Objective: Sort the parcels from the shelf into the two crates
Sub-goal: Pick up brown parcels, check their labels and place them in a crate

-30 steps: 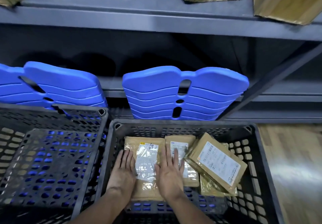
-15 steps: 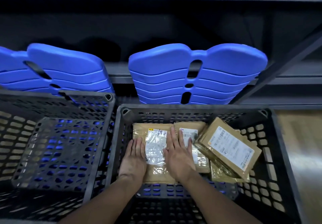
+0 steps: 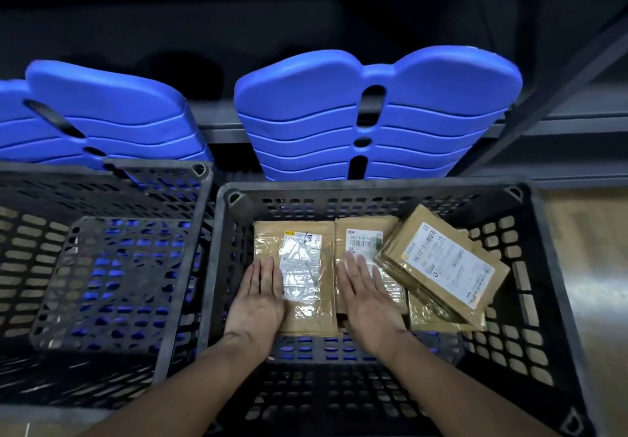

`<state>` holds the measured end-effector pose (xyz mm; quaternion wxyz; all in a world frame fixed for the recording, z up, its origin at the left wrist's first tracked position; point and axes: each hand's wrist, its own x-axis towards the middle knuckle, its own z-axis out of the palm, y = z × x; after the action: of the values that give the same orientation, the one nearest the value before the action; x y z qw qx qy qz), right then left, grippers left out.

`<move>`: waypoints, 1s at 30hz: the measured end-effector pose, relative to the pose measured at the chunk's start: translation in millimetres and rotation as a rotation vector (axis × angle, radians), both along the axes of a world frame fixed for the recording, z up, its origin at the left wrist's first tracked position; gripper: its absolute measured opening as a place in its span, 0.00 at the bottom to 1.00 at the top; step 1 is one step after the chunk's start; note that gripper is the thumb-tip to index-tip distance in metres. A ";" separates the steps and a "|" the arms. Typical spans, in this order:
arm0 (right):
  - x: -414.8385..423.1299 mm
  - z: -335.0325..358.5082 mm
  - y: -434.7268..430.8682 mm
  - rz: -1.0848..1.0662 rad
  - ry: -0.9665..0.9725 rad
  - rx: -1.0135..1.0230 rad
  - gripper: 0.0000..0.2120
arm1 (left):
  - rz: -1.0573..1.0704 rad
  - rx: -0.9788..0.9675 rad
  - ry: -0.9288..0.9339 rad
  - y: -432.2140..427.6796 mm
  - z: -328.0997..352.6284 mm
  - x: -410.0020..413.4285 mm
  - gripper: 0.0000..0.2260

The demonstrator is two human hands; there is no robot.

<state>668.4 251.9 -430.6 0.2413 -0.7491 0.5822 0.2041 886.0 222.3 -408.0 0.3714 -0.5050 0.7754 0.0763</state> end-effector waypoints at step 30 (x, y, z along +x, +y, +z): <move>-164.3 95.2 -33.3 -0.282 -0.072 -0.082 0.63 | 0.523 0.758 0.794 55.1 -50.6 -204.0 0.16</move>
<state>504.1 218.6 -335.3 0.2575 -0.6759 0.6806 0.1172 682.0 277.4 -458.6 0.1770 -0.4443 0.6237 0.6183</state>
